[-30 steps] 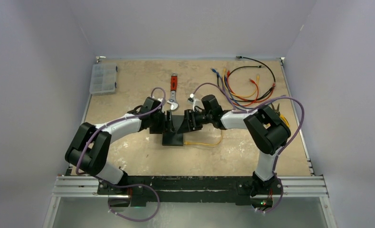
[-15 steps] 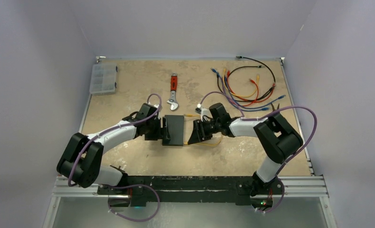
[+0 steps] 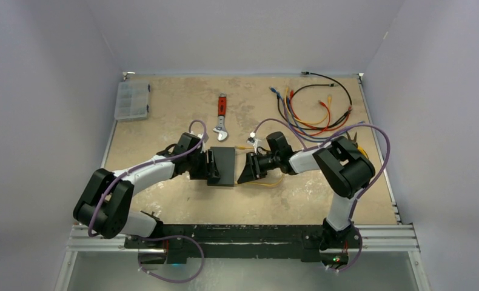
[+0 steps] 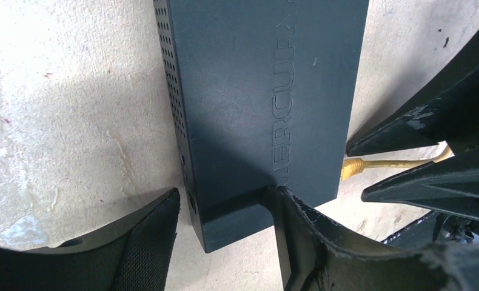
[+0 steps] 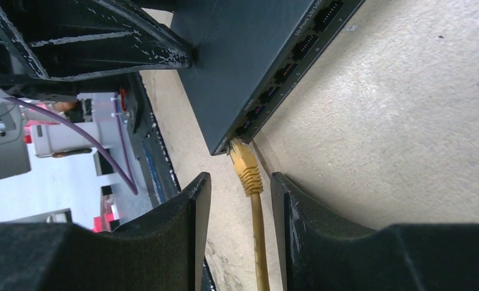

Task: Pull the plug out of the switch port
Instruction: Pull the connector from the switch port.

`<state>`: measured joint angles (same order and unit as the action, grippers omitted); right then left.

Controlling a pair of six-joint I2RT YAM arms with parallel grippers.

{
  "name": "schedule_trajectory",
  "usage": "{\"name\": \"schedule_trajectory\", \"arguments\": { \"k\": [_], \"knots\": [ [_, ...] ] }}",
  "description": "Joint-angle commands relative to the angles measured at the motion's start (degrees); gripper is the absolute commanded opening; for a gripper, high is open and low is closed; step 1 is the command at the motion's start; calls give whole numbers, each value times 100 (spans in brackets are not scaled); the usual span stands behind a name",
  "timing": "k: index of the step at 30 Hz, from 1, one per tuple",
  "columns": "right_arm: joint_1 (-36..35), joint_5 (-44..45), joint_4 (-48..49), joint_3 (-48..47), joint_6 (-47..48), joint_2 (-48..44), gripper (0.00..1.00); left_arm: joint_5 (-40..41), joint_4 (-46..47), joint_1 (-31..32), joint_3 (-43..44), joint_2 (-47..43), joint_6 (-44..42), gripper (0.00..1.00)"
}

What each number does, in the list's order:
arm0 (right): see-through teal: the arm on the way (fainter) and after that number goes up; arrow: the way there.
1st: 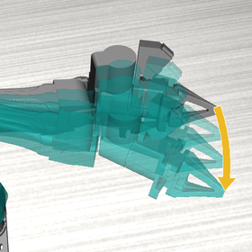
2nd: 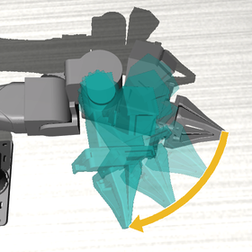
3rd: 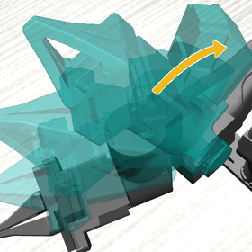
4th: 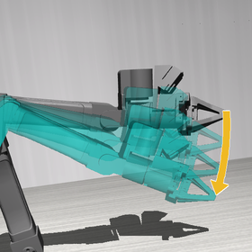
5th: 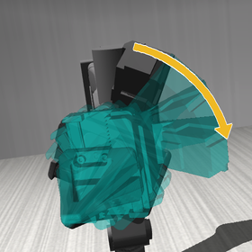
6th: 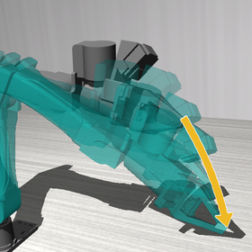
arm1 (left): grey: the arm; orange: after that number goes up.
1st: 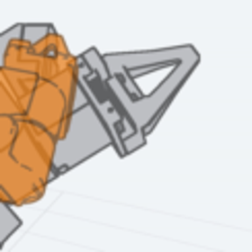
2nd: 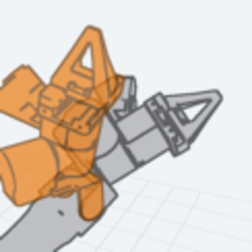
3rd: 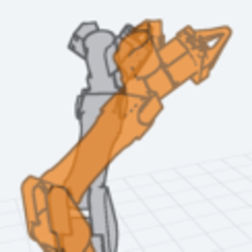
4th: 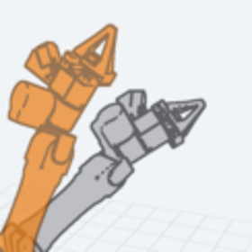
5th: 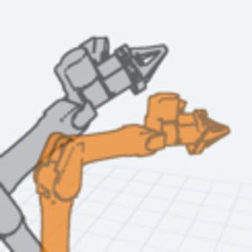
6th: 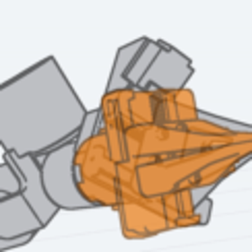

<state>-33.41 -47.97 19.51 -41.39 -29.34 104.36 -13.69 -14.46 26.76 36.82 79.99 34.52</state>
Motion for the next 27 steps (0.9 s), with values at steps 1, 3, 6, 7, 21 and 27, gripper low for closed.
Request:
{"name": "schedule_trajectory", "arguments": {
  "k": [1, 3, 6, 7, 21, 27],
  "knots": [
    [-16, -162, 356, -29, -157, 345, 44, -109, 188, 13, -98, 91, 98, 55],
    [-19, -292, 512, -22, -281, 426, 44, -113, 205, 13, -105, 96, 90, 55],
    [-25, -415, 703, -19, -386, 549, 41, -106, 230, 13, -89, 117, 103, 55],
    [-34, -437, 736, -19, -402, 585, 41, -106, 233, 13, -80, 126, 107, 55],
    [-86, -431, 848, -185, -504, 918, 40, -108, 224, 13, -25, 202, 73, 54],
    [-88, -423, 965, -235, -603, 1042, 36, -108, 233, 13, -26, 236, 64, 54]
  ]
}}
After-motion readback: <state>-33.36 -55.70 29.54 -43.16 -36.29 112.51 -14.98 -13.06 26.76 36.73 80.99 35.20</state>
